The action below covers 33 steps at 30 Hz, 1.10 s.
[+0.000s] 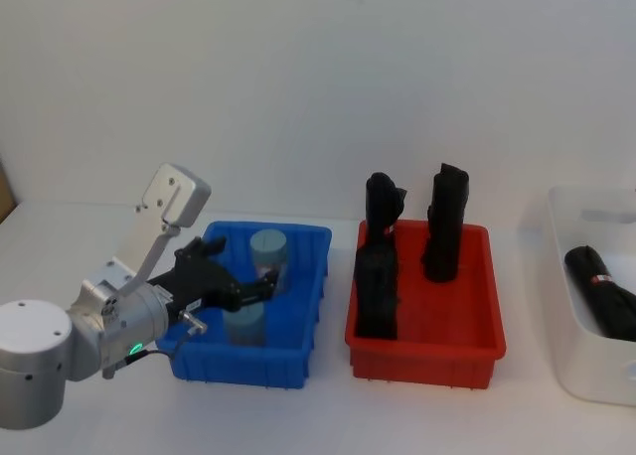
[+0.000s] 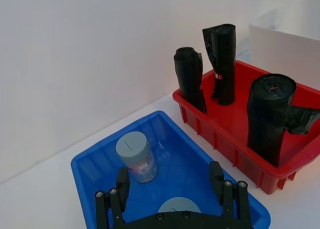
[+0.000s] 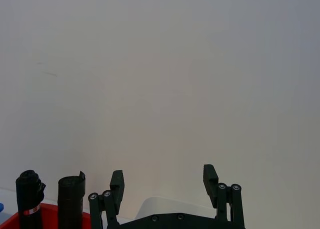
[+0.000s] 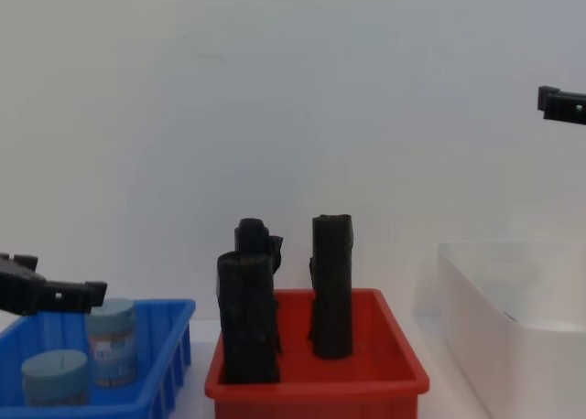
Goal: Pick the cotton swabs from the blue box and place them into the white box.
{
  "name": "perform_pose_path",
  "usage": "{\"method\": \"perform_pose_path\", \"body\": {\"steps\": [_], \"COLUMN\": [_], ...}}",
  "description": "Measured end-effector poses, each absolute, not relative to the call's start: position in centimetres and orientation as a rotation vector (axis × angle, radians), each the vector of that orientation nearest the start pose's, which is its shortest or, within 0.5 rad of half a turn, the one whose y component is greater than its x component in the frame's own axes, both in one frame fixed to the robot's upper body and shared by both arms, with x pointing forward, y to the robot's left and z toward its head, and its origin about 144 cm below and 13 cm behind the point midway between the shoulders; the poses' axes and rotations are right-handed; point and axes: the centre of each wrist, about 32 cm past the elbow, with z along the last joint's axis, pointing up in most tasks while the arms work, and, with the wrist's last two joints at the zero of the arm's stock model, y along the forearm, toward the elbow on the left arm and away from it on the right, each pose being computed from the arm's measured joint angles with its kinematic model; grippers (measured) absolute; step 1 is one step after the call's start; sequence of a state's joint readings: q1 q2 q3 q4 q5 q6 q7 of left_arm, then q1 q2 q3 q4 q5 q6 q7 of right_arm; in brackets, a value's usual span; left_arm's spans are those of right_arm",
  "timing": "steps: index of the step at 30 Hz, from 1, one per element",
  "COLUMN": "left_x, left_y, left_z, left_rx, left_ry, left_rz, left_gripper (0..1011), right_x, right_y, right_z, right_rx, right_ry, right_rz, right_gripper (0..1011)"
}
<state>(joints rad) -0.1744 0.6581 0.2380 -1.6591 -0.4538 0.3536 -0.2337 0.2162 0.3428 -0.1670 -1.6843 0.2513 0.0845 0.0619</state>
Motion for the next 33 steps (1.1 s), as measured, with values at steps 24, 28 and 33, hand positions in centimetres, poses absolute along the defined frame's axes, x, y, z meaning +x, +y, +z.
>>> {"method": "perform_pose_path", "body": {"steps": [24, 28, 33], "left_x": [49.2, 49.2, 49.1], "left_y": [33.1, 33.1, 33.1], "left_z": [120.1, 119.8, 119.5], "left_rx": [0.304, 0.308, 0.320], "left_ry": [0.130, 0.137, 0.147], "left_rz": [1.129, 1.130, 1.133], "left_gripper": [1004, 1004, 1004], "right_x": [50.4, 50.4, 50.4], "right_y": [-26.4, -26.4, -26.4], "right_z": [125.0, 125.0, 125.0], "right_rx": [0.054, 0.054, 0.054], "right_ry": [-0.230, -0.230, -0.230], "right_rz": [-1.324, -1.324, -1.324], "right_gripper": [1002, 1002, 1002]}}
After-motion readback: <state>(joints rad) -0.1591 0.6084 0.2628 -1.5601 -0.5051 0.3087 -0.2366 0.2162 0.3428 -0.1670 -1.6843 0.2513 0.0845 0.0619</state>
